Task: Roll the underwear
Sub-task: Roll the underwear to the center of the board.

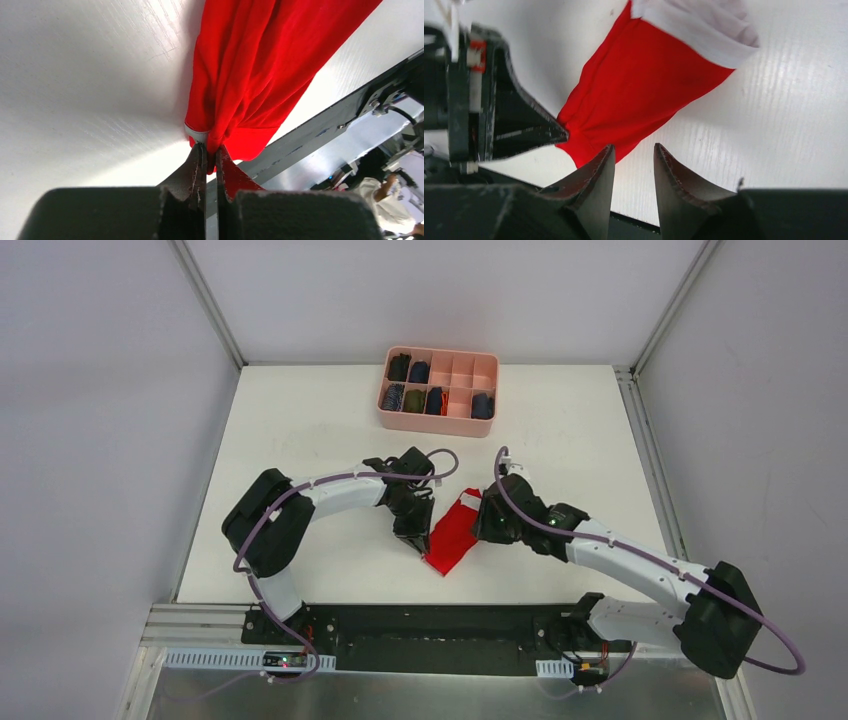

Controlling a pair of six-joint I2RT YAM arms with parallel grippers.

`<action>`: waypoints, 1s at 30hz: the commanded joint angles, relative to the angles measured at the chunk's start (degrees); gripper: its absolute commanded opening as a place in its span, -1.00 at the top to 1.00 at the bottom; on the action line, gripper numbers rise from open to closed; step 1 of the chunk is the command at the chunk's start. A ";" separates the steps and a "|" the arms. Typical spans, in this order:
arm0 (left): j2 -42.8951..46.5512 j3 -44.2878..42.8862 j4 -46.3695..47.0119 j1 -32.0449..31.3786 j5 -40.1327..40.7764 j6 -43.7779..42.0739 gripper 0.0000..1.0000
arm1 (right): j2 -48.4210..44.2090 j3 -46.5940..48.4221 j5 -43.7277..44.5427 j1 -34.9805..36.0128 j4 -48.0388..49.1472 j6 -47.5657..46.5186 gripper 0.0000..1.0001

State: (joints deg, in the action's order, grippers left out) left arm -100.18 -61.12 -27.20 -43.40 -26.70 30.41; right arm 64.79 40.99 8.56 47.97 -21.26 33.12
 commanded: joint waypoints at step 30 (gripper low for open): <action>-0.88 -0.20 -0.42 6.75 -17.43 16.66 1.00 | 14.71 -0.91 21.76 33.78 23.16 -46.08 -0.15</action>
State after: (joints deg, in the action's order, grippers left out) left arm -102.10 -60.16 -26.68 -36.69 -41.65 46.04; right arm 77.67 37.65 26.37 80.71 -1.23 -8.82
